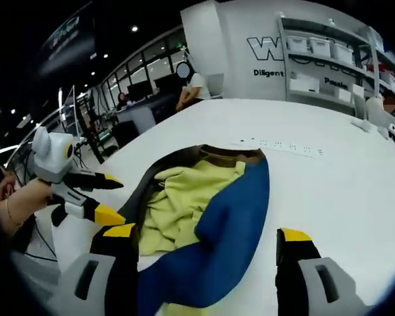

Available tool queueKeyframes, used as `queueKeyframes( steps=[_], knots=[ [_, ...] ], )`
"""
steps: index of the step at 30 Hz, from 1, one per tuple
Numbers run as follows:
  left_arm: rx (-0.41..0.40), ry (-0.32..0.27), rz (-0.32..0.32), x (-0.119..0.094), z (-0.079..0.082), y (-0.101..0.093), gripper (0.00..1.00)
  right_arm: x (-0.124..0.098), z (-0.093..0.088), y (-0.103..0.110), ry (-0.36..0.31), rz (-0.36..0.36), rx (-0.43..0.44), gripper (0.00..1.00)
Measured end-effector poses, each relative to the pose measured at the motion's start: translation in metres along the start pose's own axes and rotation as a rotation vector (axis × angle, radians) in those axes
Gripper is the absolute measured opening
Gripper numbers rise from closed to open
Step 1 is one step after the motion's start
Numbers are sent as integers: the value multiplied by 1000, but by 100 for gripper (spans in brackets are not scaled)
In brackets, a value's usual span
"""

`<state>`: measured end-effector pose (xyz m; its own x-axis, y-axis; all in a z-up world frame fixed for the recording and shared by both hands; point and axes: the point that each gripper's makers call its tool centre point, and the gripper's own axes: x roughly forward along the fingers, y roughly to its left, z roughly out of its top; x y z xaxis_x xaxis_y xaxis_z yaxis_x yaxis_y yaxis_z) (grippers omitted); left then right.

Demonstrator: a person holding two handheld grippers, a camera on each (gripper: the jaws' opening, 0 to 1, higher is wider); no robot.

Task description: Fold the garment on the visible template until the final outline fits inside the template.

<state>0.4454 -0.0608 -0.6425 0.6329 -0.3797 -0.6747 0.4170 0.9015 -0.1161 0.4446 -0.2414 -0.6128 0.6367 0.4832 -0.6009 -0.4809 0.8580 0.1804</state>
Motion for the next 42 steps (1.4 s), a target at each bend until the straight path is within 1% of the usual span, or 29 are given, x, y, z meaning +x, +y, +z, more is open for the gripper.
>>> queueKeyframes(
  steps=[1,4,6,9,11,12,13,14,15,17,18,19,21,23,24,25,27,30,33,35,37,38,40,41,42],
  knots=[
    [-3,5,-18,0,-5,-3,67,-1,-3,1,2,-1,1,82],
    [-26,21,-24,2,-15,-7,63,-6,-14,5,13,-6,17,76],
    [-47,23,-19,3,-21,-8,58,-6,-21,6,19,-12,24,69],
    [-119,23,-15,5,-26,-10,46,-6,-29,6,39,-34,10,58],
    [-135,17,-10,6,-29,-9,43,-7,-33,5,44,-48,-4,50],
    [-129,20,-8,6,-31,-11,40,-7,-33,5,43,-47,-16,47],
    [-107,16,8,6,-30,-9,37,-7,-34,4,37,-56,-37,44],
    [-82,24,31,5,-32,-5,33,-7,-34,1,33,-68,-57,38],
    [-77,29,35,5,-33,-5,29,-8,-35,1,39,-76,-68,33],
    [-81,20,40,5,-32,-3,26,-9,-35,-1,31,-81,-73,25],
    [-80,18,44,5,-32,-2,24,-10,-34,-1,29,-82,-73,22],
    [-73,17,48,5,-33,-1,20,-11,-33,-2,21,-87,-74,20],
    [-66,13,53,5,-33,0,12,-13,-33,-4,20,-92,-84,9],
    [-47,6,57,2,-32,1,5,-16,-30,-6,11,-97,-96,1],
    [-40,5,58,1,-31,2,1,-17,-28,-7,6,-101,-98,0],
    [-41,5,59,1,-31,2,0,-19,-27,-8,3,-103,-103,0],
    [-51,-3,58,-3,-28,6,0,-22,-22,-11,-5,-107,-113,0],
    [-40,-11,48,-7,-24,7,0,-27,-19,-14,6,-109,-141,0],
    [-21,-25,35,-16,-17,8,0,-34,-10,-21,3,-118,-166,0],
    [-4,-37,18,-23,-10,8,0,-39,-4,-27,4,-123,-178,0],
    [30,-46,4,-28,-3,11,0,-43,1,-37,7,-139,-194,0],
    [31,-45,9,-30,-1,13,0,-45,4,-41,7,-145,-198,0],
    [64,-44,-9,-35,4,15,0,-49,10,-51,15,-158,-218,0],
    [65,-40,-12,-36,5,16,0,-50,13,-57,21,-169,-226,0],
    [77,-24,-22,-37,6,19,0,-51,14,-61,28,-172,-234,0]
  ],
)
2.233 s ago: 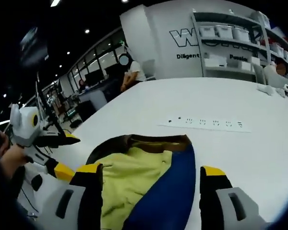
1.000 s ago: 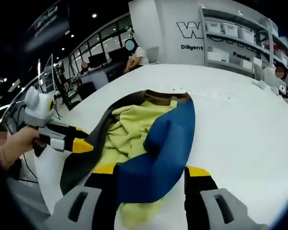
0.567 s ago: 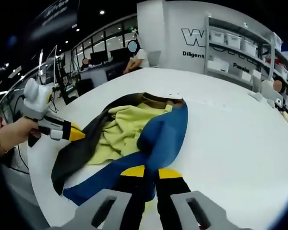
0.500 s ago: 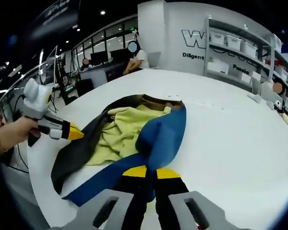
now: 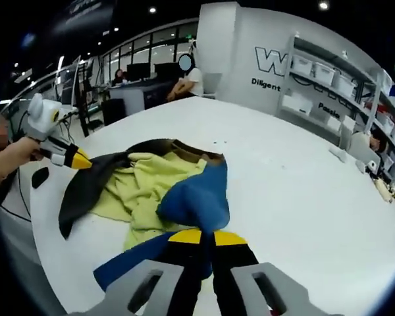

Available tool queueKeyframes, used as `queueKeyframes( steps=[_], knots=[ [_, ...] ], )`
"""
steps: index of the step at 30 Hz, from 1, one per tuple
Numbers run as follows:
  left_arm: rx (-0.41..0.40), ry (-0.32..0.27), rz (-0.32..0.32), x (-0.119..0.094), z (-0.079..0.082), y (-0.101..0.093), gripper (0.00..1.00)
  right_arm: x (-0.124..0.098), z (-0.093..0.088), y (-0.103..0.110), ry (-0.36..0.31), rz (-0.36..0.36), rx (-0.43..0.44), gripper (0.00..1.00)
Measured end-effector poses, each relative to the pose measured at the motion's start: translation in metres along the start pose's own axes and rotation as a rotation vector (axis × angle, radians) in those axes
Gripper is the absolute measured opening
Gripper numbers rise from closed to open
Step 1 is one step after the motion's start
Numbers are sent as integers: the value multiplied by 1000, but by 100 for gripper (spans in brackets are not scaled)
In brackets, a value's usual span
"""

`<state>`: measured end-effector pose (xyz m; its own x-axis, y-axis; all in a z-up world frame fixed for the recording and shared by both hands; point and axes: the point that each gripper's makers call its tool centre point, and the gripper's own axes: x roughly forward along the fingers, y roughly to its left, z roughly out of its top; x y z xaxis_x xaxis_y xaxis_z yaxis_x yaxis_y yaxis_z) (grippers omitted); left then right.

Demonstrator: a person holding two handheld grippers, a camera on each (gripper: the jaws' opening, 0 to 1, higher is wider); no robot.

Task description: Fold the garment on the visible template until the final outline fits inside the template.

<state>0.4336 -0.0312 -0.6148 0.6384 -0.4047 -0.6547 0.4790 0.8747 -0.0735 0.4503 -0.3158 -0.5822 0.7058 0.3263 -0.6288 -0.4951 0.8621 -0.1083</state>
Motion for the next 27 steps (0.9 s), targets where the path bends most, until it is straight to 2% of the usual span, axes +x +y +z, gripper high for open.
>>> queueKeyframes(
  steps=[5,9,12,19,25,27],
  knots=[
    [18,20,-42,-6,3,4,0,6,-1,-25,35,-33,-26,0],
    [14,51,-55,-8,-3,8,0,14,-8,-44,85,-58,-62,0],
    [54,85,-41,-9,-11,14,0,21,-10,-55,106,-60,-48,0],
    [121,119,-2,-10,-17,30,0,36,-16,-78,159,-87,-60,0],
    [99,143,44,-10,-18,61,0,47,-22,-99,201,-116,-66,0],
    [111,159,70,-6,-21,77,0,51,-22,-106,193,-126,-59,0]
  ],
)
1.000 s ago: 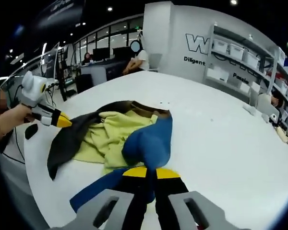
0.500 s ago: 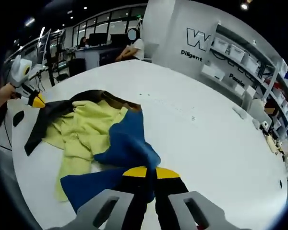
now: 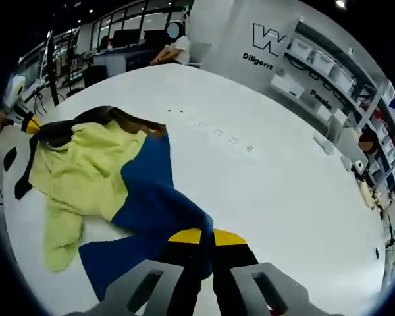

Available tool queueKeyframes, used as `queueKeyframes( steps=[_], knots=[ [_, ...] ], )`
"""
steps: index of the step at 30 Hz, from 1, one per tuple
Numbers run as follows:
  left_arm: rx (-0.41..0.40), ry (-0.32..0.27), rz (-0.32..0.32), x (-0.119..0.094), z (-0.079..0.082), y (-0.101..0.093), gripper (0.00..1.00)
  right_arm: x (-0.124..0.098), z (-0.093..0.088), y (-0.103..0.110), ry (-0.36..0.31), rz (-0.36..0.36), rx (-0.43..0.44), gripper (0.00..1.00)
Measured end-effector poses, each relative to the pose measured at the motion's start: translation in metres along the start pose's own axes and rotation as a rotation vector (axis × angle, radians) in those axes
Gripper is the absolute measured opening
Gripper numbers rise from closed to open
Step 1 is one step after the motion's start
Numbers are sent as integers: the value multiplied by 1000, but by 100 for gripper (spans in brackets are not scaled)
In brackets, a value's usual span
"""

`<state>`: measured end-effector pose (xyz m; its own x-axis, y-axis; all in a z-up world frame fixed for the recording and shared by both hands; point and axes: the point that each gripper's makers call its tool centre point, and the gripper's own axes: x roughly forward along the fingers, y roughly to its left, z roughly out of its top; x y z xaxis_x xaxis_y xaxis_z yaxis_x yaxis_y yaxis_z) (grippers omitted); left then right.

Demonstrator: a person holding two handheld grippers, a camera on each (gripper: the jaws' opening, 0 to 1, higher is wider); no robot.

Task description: Fold the garment on the visible template until the final outline fits inside the template.

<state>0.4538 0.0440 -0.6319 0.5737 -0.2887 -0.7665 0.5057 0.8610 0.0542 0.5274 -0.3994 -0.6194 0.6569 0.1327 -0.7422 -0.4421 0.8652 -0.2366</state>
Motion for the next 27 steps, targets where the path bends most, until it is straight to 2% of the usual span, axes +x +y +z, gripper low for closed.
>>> queueKeyframes(
  steps=[2,3,7,12,15,18,22,24,27],
  knots=[
    [6,-4,8,5,-2,10,0,5,-1,-5,-2,-2,4,0],
    [-16,23,30,7,-7,17,0,7,-2,-6,3,-3,8,0],
    [11,33,78,16,-8,38,0,14,-3,-12,4,-12,16,0],
    [-52,52,120,25,-13,57,0,24,-10,-25,30,-45,44,0],
    [-57,45,127,32,-11,64,0,29,-10,-28,29,-48,39,0],
    [-29,59,161,39,-12,77,0,36,-11,-33,47,-55,14,0],
    [-59,41,187,46,-5,91,0,47,-11,-39,49,-65,13,0],
    [-43,45,216,49,-2,99,0,52,-12,-42,53,-66,16,0],
    [-20,49,227,52,1,105,0,57,-14,-45,61,-66,14,0]
  ],
)
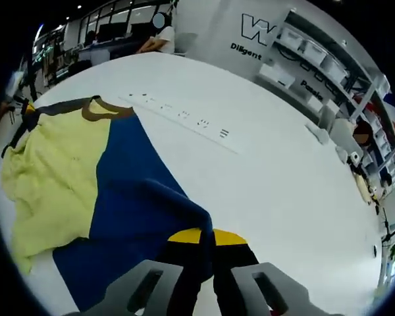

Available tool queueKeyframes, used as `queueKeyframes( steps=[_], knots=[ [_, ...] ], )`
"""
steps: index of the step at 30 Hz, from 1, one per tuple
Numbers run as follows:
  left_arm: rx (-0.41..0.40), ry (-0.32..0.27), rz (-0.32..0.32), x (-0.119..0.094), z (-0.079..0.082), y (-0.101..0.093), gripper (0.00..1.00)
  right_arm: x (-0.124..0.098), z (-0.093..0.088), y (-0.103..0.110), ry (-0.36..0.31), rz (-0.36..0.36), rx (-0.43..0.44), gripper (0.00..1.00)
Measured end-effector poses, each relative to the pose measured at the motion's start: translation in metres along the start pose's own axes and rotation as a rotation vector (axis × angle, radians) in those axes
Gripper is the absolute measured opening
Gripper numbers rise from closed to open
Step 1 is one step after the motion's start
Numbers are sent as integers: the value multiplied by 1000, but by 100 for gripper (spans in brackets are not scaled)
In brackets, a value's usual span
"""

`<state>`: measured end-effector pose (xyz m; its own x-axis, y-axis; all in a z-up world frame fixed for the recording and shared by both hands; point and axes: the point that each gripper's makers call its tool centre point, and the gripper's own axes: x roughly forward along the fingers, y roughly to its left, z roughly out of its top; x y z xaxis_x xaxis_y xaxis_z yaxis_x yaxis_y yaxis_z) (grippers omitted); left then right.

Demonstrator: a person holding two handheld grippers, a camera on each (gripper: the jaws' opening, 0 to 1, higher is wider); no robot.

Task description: Fold the garment on the visible template until the final outline fits inside the template.

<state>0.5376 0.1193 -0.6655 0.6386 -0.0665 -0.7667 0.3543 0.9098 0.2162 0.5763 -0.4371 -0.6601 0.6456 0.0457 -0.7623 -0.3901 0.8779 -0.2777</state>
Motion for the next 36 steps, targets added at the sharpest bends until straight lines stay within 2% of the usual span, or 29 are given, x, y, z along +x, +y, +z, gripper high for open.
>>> queueKeyframes(
  steps=[5,11,12,14,16,19,22,24,27,29,35,36],
  knots=[
    [41,11,21,5,4,5,0,5,-2,-2,-2,3,29,0],
    [25,6,35,7,5,8,0,7,-2,-3,-12,14,83,0],
    [4,4,33,7,5,9,0,7,-2,-4,-14,13,85,0],
    [-163,-8,31,5,6,10,1,7,-1,-6,-25,6,115,0],
    [-180,-33,48,2,8,16,5,4,3,-9,-52,-5,175,4],
    [-174,-24,54,-4,6,16,15,-5,8,-11,-84,0,231,16],
    [-199,-81,35,-13,15,13,23,-17,16,-1,-117,46,276,32],
    [-196,-132,25,-18,23,12,26,-23,20,7,-128,70,283,42],
    [-177,-143,6,-27,25,5,33,-30,23,17,-140,89,294,54],
    [-168,-152,-2,-33,26,0,38,-35,26,25,-151,108,296,59],
    [-182,-205,-54,-51,35,-16,58,-55,30,57,-172,180,301,79],
    [-198,-224,-79,-54,38,-23,61,-58,32,62,-179,192,303,83]
  ],
)
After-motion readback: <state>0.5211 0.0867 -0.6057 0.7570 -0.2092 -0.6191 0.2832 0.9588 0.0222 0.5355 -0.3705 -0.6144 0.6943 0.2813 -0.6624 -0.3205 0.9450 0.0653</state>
